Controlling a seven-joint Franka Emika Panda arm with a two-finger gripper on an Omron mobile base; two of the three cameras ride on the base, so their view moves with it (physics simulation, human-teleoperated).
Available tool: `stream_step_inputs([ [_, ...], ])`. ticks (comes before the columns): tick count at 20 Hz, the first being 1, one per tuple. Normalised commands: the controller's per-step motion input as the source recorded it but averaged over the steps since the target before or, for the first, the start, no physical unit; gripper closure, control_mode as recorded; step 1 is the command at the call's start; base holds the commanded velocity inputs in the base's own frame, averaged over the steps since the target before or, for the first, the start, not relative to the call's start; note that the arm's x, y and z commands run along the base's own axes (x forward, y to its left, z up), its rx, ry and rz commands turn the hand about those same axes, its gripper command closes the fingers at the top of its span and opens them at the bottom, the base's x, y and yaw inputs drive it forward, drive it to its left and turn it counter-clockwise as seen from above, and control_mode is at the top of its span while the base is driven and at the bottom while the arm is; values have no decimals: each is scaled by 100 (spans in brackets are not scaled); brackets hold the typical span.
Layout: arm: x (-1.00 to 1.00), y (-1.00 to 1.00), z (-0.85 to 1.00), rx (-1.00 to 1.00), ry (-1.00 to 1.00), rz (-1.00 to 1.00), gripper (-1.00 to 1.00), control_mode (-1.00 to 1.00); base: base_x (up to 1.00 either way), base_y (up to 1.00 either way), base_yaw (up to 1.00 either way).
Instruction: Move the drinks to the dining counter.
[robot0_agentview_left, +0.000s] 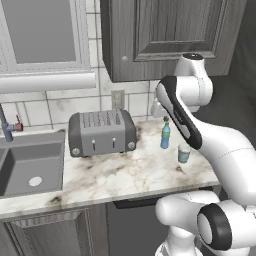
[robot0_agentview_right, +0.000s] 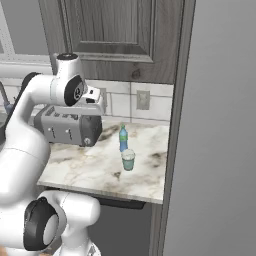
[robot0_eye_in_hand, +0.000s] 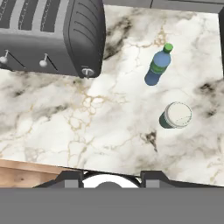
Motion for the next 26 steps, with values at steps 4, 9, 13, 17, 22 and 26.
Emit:
stream_step_inputs([
  [4,0,-12,0,0,4,0,-100,-100,0,0,0],
  [9,0,-44,-4,0,9,0,-100,-100,0,0,0],
  [13,0,-53,-21,0,7,-2,-100,-100,0,0,0],
  [17,0,-35,-32,0,6,-6,-100,-100,0,0,0],
  [22,0,-26,-38,0,5,-7,-100,-100,0,0,0],
  [26,7,-18,-32,-1,0,-7,-100,-100,0,0,0],
])
